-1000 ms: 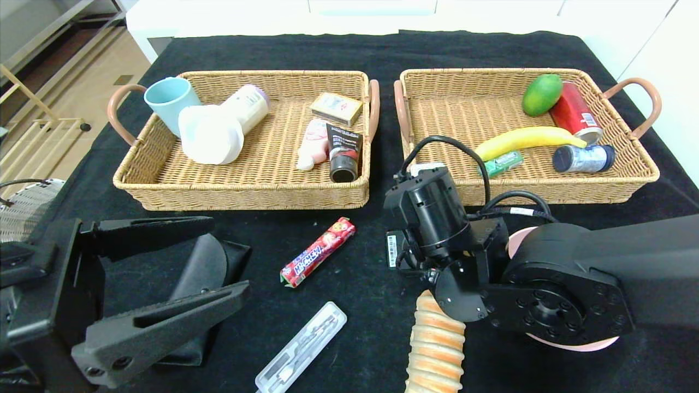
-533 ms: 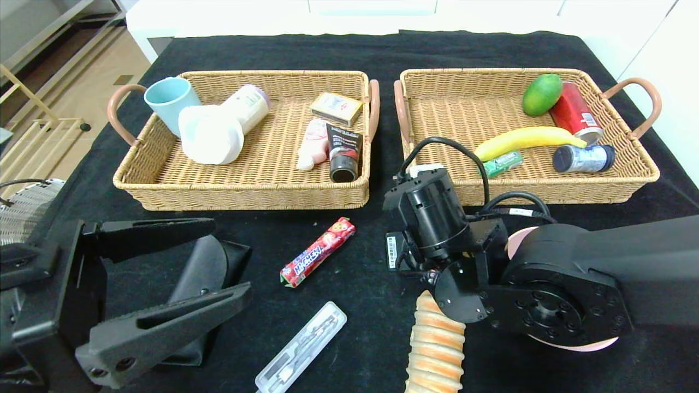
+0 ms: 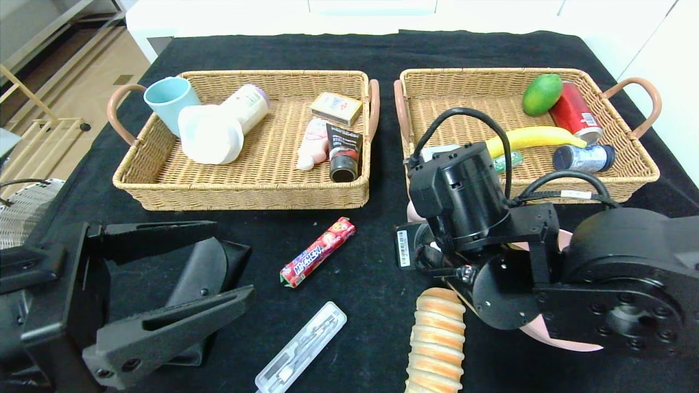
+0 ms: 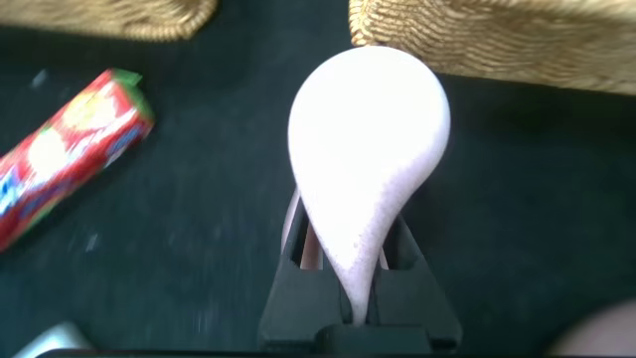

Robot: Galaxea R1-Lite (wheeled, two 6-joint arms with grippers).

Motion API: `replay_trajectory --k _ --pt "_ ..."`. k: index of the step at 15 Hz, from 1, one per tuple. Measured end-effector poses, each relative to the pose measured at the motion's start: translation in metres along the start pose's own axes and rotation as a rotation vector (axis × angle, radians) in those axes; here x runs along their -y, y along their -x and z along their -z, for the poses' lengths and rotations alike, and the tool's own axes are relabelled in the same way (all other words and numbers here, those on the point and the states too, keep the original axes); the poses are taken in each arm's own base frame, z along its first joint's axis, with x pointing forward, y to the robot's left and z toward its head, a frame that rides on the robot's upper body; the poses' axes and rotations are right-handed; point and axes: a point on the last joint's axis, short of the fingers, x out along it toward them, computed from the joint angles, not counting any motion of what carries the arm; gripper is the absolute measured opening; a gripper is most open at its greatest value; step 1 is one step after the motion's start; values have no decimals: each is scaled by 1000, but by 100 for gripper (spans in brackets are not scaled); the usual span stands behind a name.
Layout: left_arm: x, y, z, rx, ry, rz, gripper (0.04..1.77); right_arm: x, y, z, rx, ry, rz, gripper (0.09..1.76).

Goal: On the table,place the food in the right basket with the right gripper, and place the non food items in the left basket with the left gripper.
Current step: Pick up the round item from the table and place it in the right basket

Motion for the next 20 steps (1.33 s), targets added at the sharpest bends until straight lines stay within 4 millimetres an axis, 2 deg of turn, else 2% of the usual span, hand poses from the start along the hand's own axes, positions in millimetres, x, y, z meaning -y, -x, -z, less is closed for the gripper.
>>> replay_trajectory --k 3,7,16,20 --pt "-1 -2 1 -8 3 1 172 4 27 -9 16 53 -35 17" --pt "-2 -4 2 -15 6 0 172 18 37 -27 64 73 -25 17" --pt "-2 -4 3 -16 0 -1 172 50 22 -75 159 16 18 17" --pt "-2 -3 3 -12 -5 -2 172 57 1 -93 194 -17 59 17"
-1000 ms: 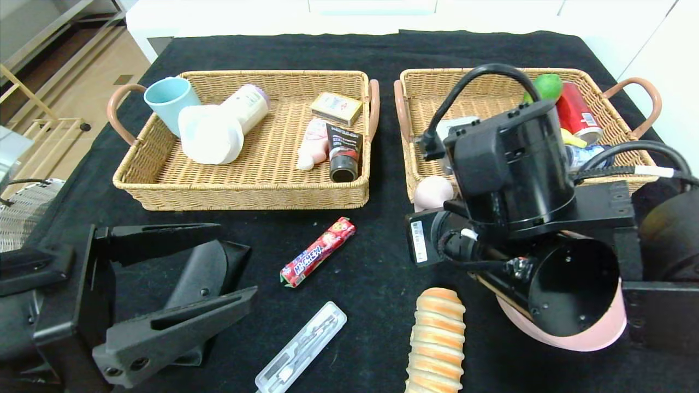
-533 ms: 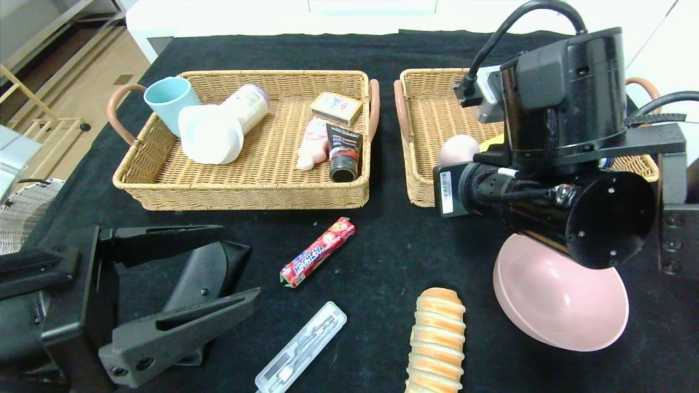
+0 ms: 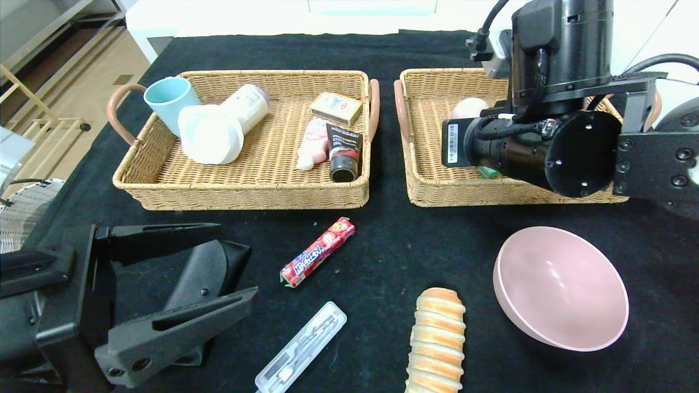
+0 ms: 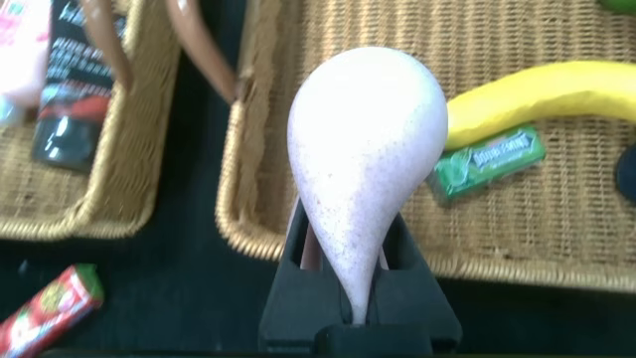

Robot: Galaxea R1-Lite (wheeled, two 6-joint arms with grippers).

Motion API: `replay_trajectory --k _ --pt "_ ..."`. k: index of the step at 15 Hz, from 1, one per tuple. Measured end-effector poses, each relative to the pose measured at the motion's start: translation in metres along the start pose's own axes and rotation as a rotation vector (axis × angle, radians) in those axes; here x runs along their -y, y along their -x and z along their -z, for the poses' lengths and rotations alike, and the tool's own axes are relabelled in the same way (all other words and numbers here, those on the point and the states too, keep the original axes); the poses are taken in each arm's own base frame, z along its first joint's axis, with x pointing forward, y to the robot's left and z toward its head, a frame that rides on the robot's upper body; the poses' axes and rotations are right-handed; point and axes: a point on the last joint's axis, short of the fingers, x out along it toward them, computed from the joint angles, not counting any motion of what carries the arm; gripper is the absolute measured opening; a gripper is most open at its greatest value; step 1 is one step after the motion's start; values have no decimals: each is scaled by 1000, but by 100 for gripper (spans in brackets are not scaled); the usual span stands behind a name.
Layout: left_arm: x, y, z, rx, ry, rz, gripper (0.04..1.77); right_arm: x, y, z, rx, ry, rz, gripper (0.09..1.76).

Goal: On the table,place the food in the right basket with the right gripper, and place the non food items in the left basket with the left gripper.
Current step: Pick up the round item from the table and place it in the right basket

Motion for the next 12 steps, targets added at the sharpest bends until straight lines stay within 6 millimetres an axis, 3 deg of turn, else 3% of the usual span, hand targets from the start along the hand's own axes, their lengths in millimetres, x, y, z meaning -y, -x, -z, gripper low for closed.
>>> replay_trajectory --k 5,10,11,12 --pt "0 0 0 2 -1 -2 172 10 -27 -7 13 -23 13 17" --pt "0 0 0 3 -2 -1 172 11 -39 -3 7 -23 31 17" --pt "0 0 0 3 -2 -1 172 11 -41 -3 8 -23 31 19" --pt "0 0 0 3 -2 -2 172 11 -41 -3 9 -23 32 37"
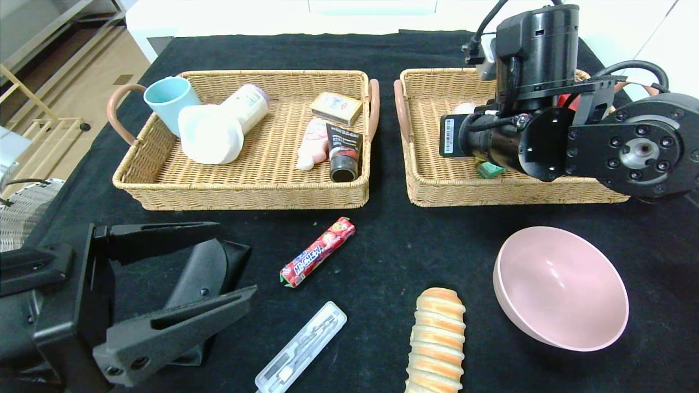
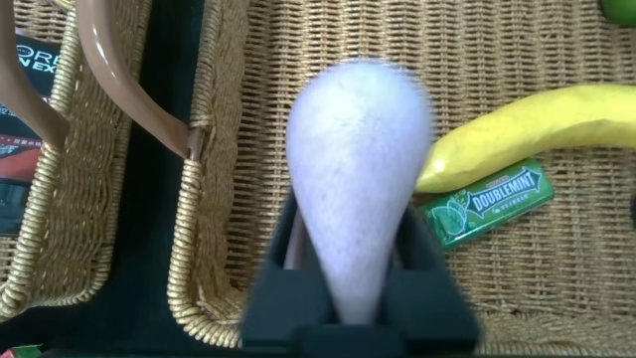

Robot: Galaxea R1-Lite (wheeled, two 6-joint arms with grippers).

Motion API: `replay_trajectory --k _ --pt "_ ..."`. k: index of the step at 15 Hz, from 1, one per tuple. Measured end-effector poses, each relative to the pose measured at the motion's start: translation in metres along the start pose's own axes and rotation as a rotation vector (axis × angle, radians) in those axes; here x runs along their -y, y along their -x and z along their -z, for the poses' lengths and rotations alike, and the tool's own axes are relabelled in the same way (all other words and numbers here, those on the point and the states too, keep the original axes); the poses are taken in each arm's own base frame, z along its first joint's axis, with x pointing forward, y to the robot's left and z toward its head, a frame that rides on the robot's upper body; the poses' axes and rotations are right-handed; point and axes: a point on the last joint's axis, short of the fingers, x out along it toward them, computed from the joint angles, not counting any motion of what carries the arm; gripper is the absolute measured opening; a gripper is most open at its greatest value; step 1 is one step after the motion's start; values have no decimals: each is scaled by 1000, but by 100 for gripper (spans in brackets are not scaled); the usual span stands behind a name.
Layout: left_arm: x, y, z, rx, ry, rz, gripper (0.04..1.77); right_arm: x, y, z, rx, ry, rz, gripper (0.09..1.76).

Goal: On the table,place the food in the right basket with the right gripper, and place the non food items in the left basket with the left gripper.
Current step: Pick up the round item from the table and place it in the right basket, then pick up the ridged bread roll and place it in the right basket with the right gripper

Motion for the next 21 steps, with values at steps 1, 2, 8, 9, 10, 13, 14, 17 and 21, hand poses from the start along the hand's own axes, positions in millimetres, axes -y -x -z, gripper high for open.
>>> replay_trajectory --k 1,2,8,9,10,13,14,17,21 --pt "0 0 0 0 0 0 172 0 0 0 0 0 0 57" --pt "0 0 0 1 0 0 172 0 0 0 -1 0 1 70" --pt "0 0 0 0 0 1 172 -1 1 -1 0 2 -1 124" --pt "0 0 0 0 0 1 172 -1 1 -1 -1 1 -1 130" --pt "0 0 0 -1 0 1 172 -1 1 -1 -1 2 -2 134" --pt "0 0 0 -1 0 1 172 -2 3 -1 -3 4 -5 146" --pt "0 0 0 -1 0 2 172 -3 5 -1 -4 6 -8 149" --pt "0 0 0 -2 1 1 172 -6 24 2 -83 54 -28 156" --pt "0 -1 1 -6 3 2 172 -14 65 5 -204 -14 -81 162"
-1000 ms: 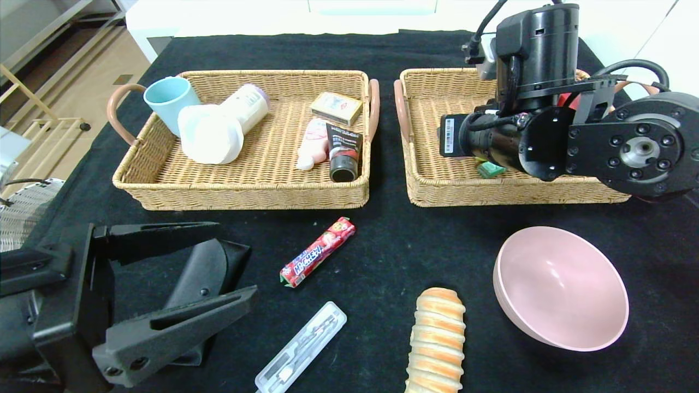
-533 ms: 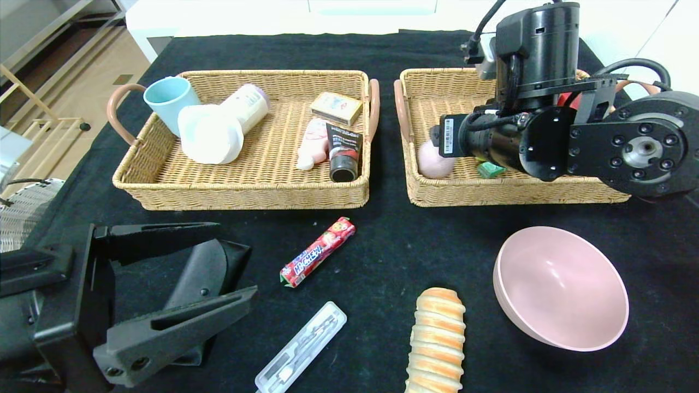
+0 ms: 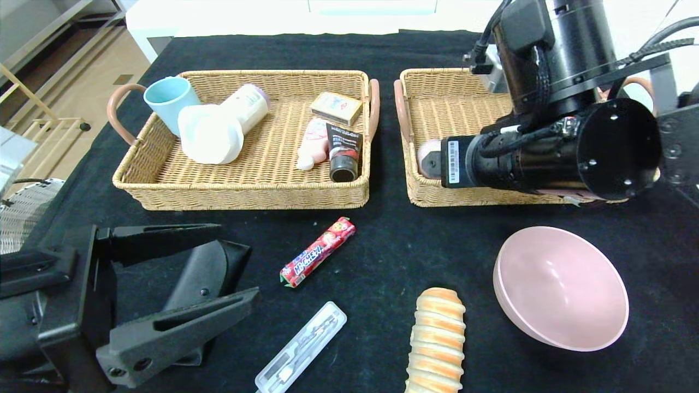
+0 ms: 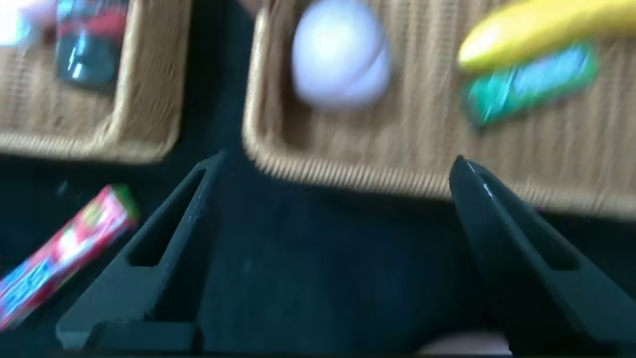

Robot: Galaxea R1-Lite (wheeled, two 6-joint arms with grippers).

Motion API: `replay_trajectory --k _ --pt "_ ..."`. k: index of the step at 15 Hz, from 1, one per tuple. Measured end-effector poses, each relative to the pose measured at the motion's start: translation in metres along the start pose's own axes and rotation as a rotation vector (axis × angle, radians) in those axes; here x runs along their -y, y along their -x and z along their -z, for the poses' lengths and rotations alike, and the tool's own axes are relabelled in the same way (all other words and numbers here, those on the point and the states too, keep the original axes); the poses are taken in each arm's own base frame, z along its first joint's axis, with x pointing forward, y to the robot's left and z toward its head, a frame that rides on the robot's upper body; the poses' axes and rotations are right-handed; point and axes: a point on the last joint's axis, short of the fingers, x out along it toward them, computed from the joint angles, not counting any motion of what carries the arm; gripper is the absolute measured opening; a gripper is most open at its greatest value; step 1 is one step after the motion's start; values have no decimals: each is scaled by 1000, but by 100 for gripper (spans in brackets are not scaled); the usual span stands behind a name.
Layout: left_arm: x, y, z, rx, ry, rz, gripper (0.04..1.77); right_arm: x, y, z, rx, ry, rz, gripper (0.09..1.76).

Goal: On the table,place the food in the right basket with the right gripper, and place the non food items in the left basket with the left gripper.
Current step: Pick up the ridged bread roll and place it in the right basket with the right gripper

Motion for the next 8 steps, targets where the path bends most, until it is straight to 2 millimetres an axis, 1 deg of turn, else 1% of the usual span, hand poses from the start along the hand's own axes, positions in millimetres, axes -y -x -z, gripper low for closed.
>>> replay_trajectory --k 2,4,6,8 --pt "0 0 0 0 0 0 172 -4 18 8 -76 -43 -14 164" --pt "0 0 0 1 0 0 172 -7 32 14 -139 -82 -18 165" --pt "0 0 0 2 -1 0 172 -11 40 23 -199 -114 -24 167" --pt "0 0 0 2 -1 -1 172 -16 44 30 -259 -140 -44 168"
